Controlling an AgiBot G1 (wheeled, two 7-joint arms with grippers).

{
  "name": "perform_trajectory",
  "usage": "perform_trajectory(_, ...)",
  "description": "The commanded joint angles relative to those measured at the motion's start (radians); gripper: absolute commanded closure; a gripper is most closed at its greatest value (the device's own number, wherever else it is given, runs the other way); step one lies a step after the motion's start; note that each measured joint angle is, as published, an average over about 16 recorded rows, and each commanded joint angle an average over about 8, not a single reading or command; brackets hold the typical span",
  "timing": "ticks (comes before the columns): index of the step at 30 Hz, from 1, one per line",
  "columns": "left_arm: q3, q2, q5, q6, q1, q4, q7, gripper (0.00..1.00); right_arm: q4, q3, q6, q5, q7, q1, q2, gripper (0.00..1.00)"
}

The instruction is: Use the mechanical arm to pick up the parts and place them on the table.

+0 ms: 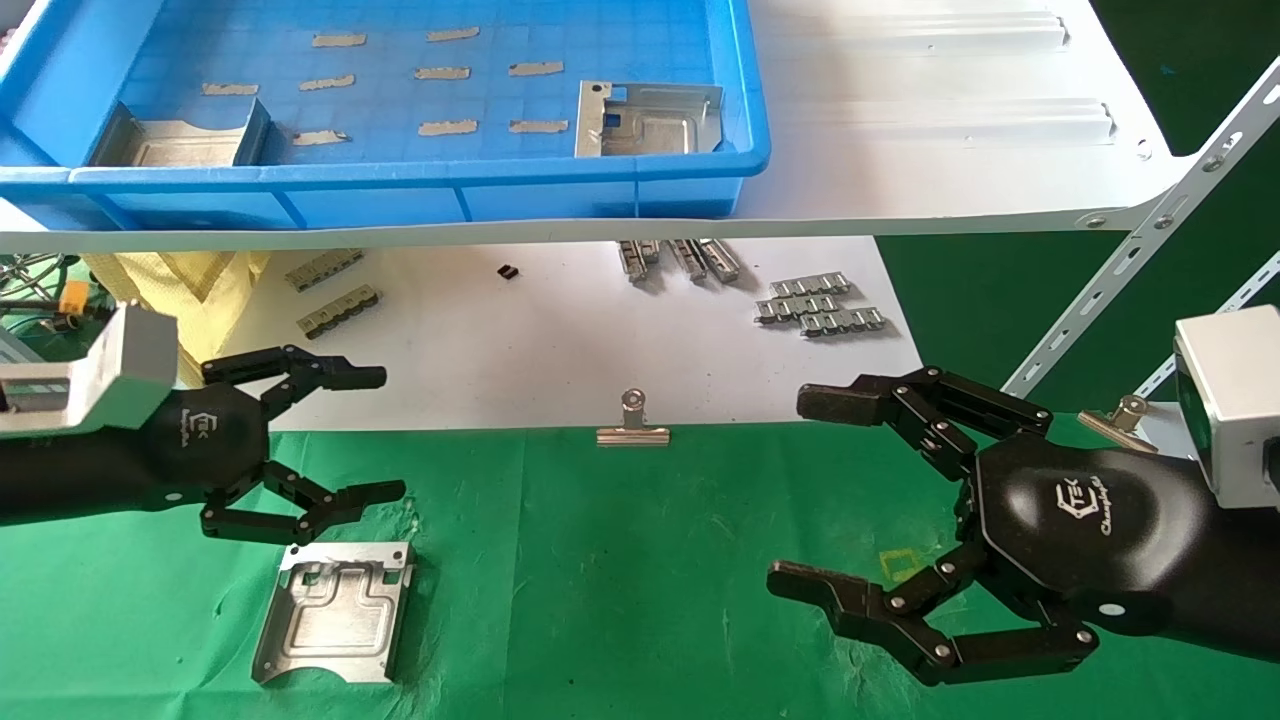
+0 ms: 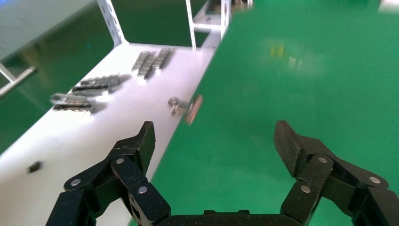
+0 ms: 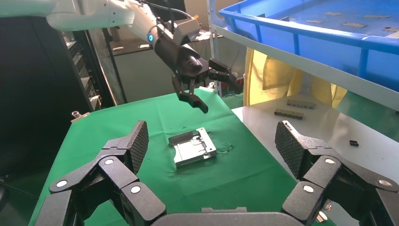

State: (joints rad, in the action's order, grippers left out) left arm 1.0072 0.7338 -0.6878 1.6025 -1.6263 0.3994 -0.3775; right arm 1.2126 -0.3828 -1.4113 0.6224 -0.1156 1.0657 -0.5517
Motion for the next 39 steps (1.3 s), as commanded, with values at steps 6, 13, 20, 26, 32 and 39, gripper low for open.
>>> perform_trajectory(6,-0.066,-0.010,-0.007,-0.010,0.049,0.079,0.050,0.00,0.000,0.000,0.000,0.000,0.000,0.000,0.000,0.00)
perform_trajectory(13,-0.154,-0.025,-0.012,-0.023,0.116,0.186,0.118,0.00,0.000,0.000,0.000,0.000,0.000,0.000,0.000,0.00)
perform_trajectory(20,-0.242,-0.040,-0.017,-0.036,0.183,0.294,0.187,0.00,0.000,0.000,0.000,0.000,0.000,0.000,0.000,0.00)
perform_trajectory(26,-0.318,-0.053,-0.021,-0.047,0.241,0.386,0.246,0.00,0.000,0.000,0.000,0.000,0.000,0.000,0.000,0.00)
perform_trajectory(32,-0.394,-0.066,-0.025,-0.058,0.298,0.479,0.305,0.00,0.000,0.000,0.000,0.000,0.000,0.000,0.000,0.00)
perform_trajectory(39,-0.483,-0.081,-0.030,-0.071,0.366,0.587,0.374,0.00,0.000,0.000,0.000,0.000,0.000,0.000,0.000,0.00)
